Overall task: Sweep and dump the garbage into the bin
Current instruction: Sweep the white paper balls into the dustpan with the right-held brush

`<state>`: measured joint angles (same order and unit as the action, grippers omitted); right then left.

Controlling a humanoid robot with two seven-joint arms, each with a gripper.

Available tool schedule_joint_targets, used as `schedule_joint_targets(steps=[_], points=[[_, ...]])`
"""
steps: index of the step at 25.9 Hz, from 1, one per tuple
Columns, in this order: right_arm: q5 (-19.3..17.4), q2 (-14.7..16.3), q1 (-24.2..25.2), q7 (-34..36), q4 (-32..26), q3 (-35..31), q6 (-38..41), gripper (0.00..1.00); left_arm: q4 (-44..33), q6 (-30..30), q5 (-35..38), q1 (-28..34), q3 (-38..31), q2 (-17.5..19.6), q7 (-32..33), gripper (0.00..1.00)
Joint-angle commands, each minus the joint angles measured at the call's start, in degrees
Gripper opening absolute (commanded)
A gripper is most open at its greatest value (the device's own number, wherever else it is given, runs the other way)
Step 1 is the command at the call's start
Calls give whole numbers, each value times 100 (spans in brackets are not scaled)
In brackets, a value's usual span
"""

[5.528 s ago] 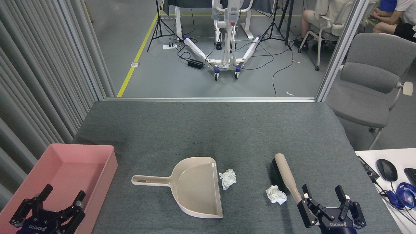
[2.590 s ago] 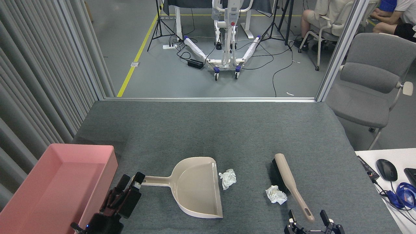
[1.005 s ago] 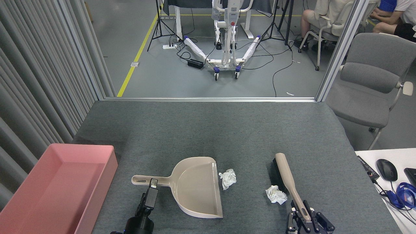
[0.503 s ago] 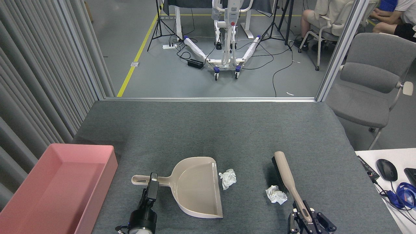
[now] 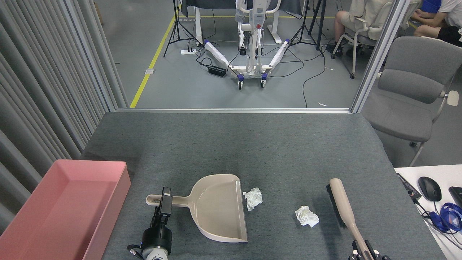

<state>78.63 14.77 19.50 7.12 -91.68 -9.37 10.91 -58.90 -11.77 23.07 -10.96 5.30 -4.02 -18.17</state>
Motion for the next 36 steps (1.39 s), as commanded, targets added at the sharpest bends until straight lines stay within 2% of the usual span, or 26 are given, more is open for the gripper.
schedule_joint_targets(steps=[1, 6, 9, 12, 17, 24, 26, 30, 33, 36], points=[[-5, -71, 159, -71, -52, 40, -19, 0, -7, -10, 22, -3, -2, 6, -134, 81], [-41, -71, 159, -290, -17, 577, -45, 0, 11, 17, 49, -3, -37, -2, -222, 81], [-32, -203, 151, -299, -43, 875, -168, 0, 19, 34, 40, -3, -81, 6, -231, 78], [-14, -352, 80, -290, -43, 1297, -441, 0, 11, 8, 49, -3, -108, -11, -240, 68], [21, -695, -280, -317, 10, 2343, -1082, 0, 28, 8, 49, -3, -116, -11, -354, 64], [30, -1081, -772, -334, 177, 3565, -1706, 0, 28, -45, 49, 6, -108, -20, -371, 45], [30, -1117, -772, -334, 177, 3618, -1680, 0, 37, -54, 75, 15, -108, -20, -424, 35], [-207, -1038, -755, -264, 106, 3556, -1390, 0, 28, -150, 251, 41, -99, -2, -442, 5], [-620, -976, -755, -185, -96, 3372, -1320, 0, 37, -177, 277, 50, -99, -20, -442, 1], [-823, -774, -737, 26, -289, 2712, -942, 0, 28, -185, 277, 59, -99, -20, -442, 0]])
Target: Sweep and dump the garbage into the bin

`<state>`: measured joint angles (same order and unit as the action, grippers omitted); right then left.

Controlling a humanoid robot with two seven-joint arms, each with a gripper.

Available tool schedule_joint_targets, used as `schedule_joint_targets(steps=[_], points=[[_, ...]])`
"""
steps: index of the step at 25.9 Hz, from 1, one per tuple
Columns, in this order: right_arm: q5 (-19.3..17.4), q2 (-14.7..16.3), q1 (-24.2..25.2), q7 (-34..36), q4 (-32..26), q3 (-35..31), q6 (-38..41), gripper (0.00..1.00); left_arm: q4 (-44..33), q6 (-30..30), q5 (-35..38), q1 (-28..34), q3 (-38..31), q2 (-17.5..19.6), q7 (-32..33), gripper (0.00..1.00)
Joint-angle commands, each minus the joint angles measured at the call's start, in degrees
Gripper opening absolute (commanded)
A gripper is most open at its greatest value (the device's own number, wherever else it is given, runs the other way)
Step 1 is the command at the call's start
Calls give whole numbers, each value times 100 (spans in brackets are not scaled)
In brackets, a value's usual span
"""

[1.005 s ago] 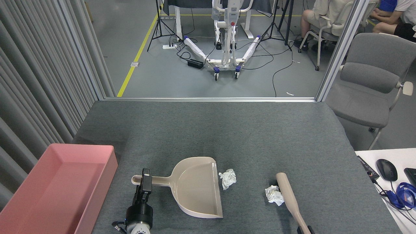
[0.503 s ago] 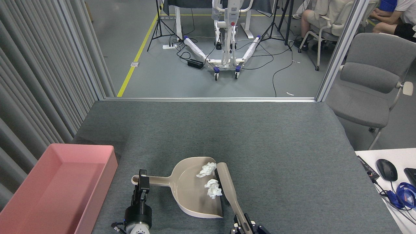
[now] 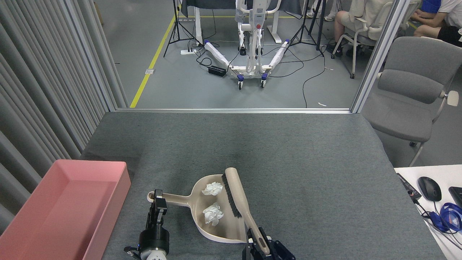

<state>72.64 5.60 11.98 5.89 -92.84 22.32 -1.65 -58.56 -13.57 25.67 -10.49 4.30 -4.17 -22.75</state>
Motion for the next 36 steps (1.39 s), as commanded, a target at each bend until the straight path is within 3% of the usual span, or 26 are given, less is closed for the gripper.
schedule_joint_targets(steps=[1, 8, 13, 30, 36], points=[[-312, 178, 15, 158, -226, -615, 437, 0, 2, 4, 17, 12, 1, -5, 16, 0], [-576, 591, -11, 97, -147, -1529, 525, 0, -24, 13, -62, 21, 1, -5, 16, 0], [-602, 837, -204, 97, 266, -1687, 508, 0, -77, 48, -326, 38, -8, 12, 7, 0], [-576, 899, -784, 140, 1304, -1670, 534, 0, -657, -22, -2242, 223, 62, 74, 376, 0], [-541, 864, -784, 158, 1435, -1652, 534, 0, -1535, 373, -2707, 223, 186, 311, 359, 0]])
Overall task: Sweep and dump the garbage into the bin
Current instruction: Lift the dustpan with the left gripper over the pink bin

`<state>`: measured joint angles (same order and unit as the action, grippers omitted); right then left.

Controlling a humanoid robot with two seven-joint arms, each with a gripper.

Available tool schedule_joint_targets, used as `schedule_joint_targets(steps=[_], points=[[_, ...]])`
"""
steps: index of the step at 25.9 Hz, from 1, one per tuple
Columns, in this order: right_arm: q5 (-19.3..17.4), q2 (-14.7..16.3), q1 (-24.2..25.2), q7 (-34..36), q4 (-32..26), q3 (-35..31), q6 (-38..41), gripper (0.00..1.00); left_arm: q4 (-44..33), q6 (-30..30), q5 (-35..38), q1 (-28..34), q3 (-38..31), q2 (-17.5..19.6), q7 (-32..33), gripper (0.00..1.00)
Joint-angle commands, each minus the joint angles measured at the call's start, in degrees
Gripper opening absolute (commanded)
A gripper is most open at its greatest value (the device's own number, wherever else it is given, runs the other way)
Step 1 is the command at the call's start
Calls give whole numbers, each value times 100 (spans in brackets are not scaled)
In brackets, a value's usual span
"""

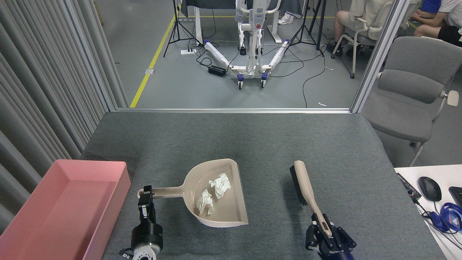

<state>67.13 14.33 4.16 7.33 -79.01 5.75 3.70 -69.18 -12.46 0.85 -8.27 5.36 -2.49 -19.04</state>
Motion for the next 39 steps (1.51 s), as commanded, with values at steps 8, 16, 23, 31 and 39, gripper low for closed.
schedule_joint_targets(steps=[8, 16, 23, 31, 39], points=[[11, 0, -3, 23, 88, 14, -9, 0, -1194, 446, -1139, 220, 167, 644, -425, 0], [28, -27, -3, 23, 184, 5, -18, 4, -1809, 455, -1755, 783, 132, 1505, -417, 0], [2, -18, 5, 23, 184, 5, -115, 87, -1959, 367, -2809, 1073, -185, 2718, -355, 0], [-7, 0, 23, 339, 140, 5, -124, 95, -1862, 393, -3257, 1345, -1081, 3896, 172, 0], [11, 8, 58, 489, -53, 14, -115, 96, -676, -283, -3196, 1433, -1160, 4582, 339, 0]])
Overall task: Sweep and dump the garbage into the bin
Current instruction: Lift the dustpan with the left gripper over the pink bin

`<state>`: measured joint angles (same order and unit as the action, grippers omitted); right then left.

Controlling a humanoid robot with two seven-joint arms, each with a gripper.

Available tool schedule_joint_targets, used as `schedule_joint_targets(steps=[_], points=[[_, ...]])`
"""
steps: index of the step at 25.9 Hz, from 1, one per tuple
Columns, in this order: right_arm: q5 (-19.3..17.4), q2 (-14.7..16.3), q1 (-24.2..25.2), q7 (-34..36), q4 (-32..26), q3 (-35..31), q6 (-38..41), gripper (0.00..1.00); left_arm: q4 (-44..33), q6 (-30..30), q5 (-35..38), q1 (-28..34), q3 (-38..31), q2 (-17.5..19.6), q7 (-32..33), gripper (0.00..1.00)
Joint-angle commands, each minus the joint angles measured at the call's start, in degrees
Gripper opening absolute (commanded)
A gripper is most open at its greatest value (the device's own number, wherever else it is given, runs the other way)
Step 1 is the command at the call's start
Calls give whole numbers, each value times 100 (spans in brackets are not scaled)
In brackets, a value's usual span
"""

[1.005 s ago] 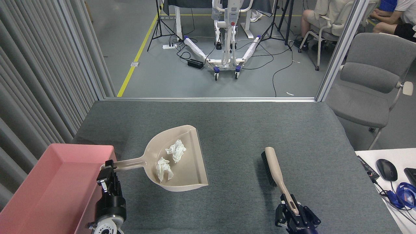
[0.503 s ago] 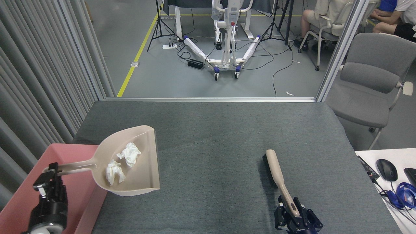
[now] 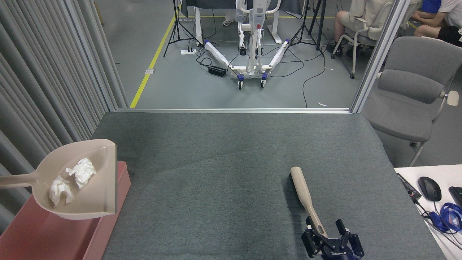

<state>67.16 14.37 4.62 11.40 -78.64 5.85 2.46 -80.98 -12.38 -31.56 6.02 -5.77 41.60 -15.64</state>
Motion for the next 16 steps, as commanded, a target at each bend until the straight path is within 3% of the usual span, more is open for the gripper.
schedule_joint_targets(steps=[1, 7, 16], points=[[7, 4, 21, 108, -134, -5, 9, 96, 759, -396, 45, -13, -55, 208, 8, 0], [7, 4, 127, 108, -450, -49, 27, 96, 1278, -704, 528, -145, -64, 832, 26, 0], [-2, 92, 259, 99, -819, -225, 27, 96, 1682, -642, 2356, -610, -64, 982, 17, 0]])
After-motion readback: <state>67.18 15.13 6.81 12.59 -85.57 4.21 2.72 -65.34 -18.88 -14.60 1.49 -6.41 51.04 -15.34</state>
